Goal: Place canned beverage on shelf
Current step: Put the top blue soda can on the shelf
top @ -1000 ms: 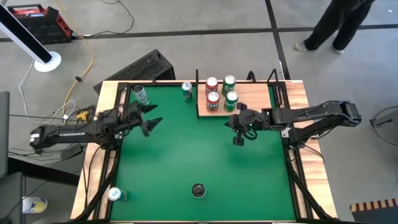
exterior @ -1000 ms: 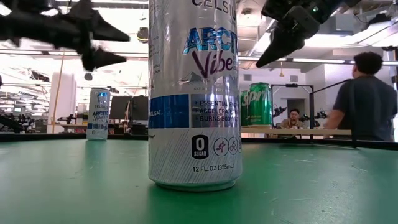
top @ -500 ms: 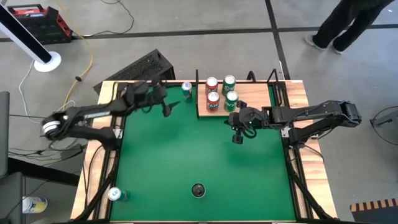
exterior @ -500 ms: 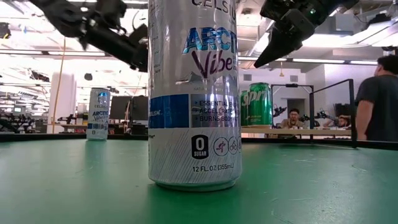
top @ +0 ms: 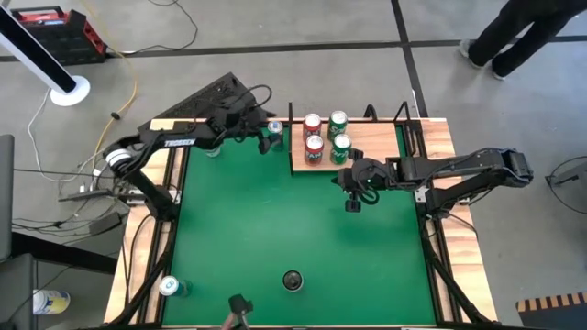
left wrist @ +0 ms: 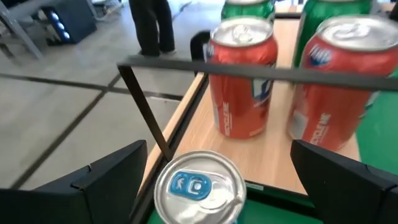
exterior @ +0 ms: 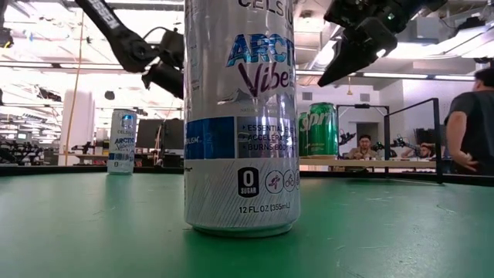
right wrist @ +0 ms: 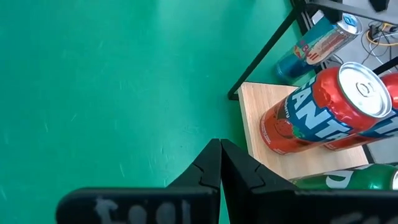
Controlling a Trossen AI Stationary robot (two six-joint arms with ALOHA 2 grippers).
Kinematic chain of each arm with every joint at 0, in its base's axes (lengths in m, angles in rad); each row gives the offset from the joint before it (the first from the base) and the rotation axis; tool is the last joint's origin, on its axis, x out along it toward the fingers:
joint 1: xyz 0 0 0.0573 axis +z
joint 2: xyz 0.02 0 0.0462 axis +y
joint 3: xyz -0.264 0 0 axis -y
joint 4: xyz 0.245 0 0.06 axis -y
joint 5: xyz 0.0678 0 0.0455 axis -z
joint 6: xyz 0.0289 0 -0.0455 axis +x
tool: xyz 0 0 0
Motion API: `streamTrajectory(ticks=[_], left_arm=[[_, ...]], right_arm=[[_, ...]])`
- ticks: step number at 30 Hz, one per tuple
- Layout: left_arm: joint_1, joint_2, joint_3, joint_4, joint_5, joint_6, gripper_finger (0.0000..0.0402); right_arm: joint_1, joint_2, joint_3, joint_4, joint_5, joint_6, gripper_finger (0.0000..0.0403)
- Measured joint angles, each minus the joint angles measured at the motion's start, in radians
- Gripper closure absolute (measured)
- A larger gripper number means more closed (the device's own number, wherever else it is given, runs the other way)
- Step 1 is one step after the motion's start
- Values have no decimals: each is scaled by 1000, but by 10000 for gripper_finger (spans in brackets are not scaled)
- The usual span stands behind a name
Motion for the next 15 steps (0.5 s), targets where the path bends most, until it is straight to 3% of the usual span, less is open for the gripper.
streamTrajectory(ticks=[7, 15], left_arm=[[18, 76, 13, 15, -1, -11, 20], [27, 82, 14, 12, 23, -31, 20]], right_arm=[[-7, 0, 0, -18, -1, -26, 373], [-21, 0, 0, -35, -1, -8, 372]])
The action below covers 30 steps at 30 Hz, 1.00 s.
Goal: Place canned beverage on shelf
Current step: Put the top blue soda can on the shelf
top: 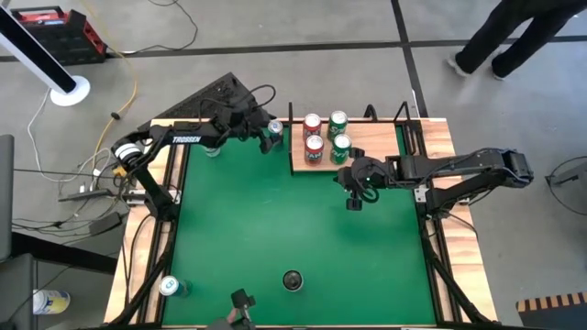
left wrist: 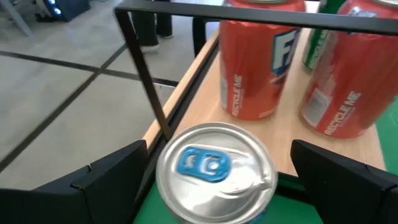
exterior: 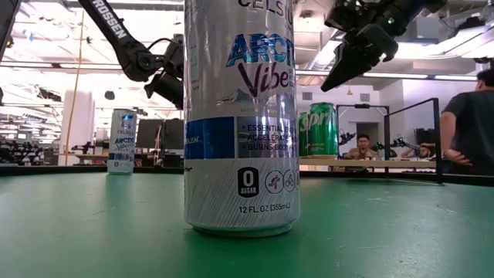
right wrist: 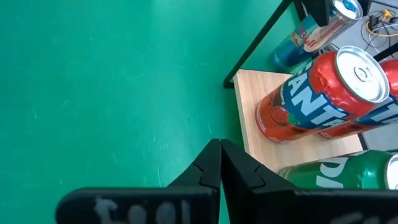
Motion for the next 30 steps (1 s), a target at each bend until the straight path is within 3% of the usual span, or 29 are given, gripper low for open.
streamTrajectory(ticks=[7, 16, 24, 30], left_arm=[[0, 0, 0, -22, -8, -9, 45], [-2, -17, 0, -52, -31, -50, 176], [-46, -194, -2, -281, -34, -67, 180], [-188, -361, -1, -528, -38, -92, 180]], right_arm=[[0, 0, 0, -1, 0, 24, 373], [2, 0, 0, -1, 0, 42, 374], [18, 0, 0, -38, 0, 141, 373], [56, 0, 0, -46, 0, 189, 374]])
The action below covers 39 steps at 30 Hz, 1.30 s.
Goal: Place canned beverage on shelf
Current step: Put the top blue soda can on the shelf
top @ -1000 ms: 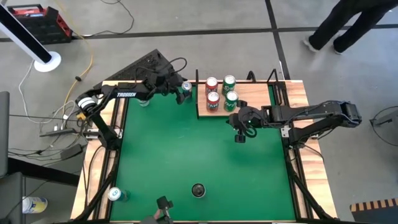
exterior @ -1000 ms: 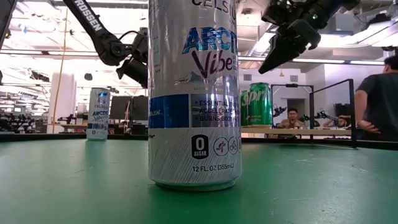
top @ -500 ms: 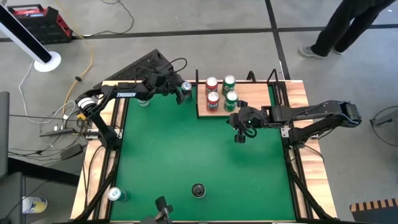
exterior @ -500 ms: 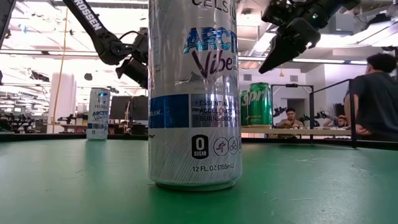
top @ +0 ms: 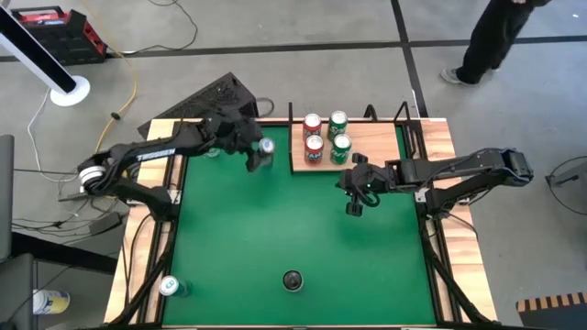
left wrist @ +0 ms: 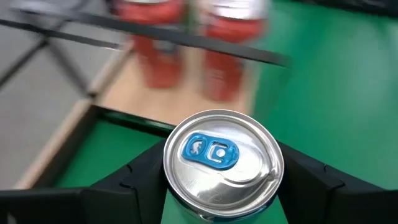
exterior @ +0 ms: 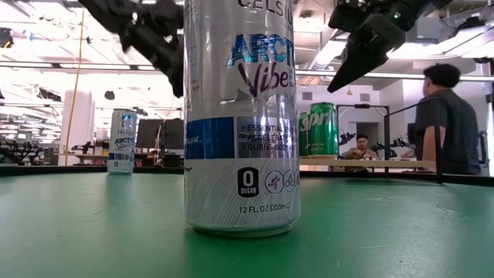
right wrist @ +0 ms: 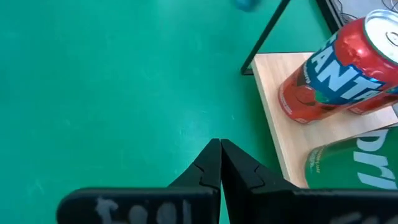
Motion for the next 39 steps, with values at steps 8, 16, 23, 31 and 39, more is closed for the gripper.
streamTrajectory(ticks=[8, 16, 23, 31, 39], left_arm=[[-384, -119, 0, -79, -167, -35, 175], [-575, 38, 0, 341, -330, -85, 174], [-554, 304, 169, 453, -343, -146, 174], [-552, 555, 483, 313, -337, -67, 173], [-528, 669, 549, 285, -337, -112, 173]], right_arm=[[58, -74, -1, -76, 1, 67, 375], [123, -318, -69, -106, 36, 77, 372], [123, -544, -230, 74, 55, 88, 375], [119, -614, -282, 82, 56, 123, 375], [119, -606, -282, 72, 56, 121, 374]])
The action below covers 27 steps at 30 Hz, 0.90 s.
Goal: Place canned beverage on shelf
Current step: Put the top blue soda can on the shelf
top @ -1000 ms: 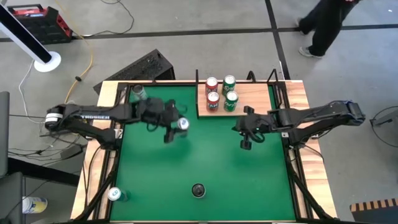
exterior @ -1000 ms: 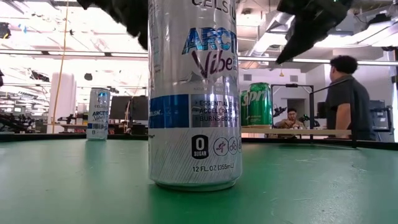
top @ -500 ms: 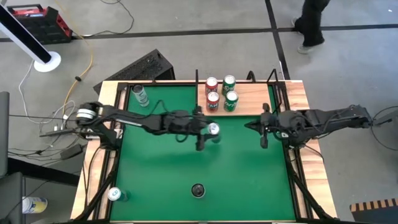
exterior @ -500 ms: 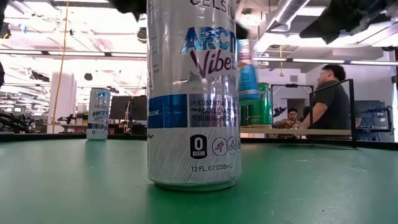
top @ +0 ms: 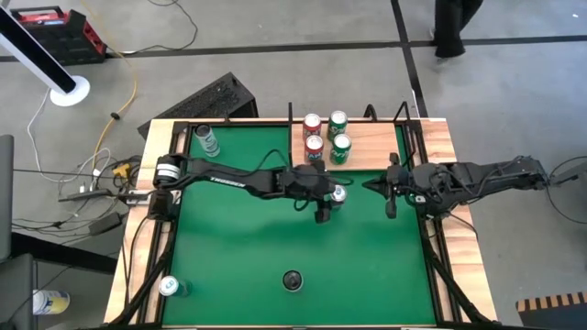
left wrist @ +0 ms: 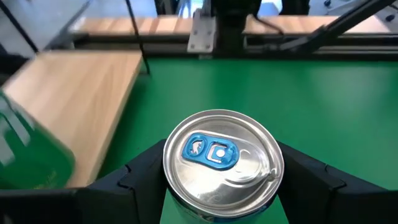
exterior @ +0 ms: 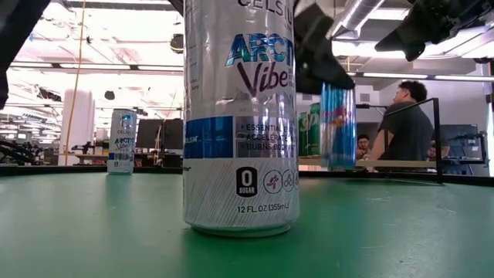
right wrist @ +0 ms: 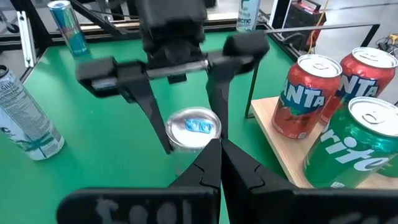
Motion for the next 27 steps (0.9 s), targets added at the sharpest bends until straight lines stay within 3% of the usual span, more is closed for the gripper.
streamTrajectory(ticks=[27], left_arm=[[6, 19, -24, 5, -103, -107, 173]], right_arm=[[-3, -1, 1, 6, 0, 1, 374]])
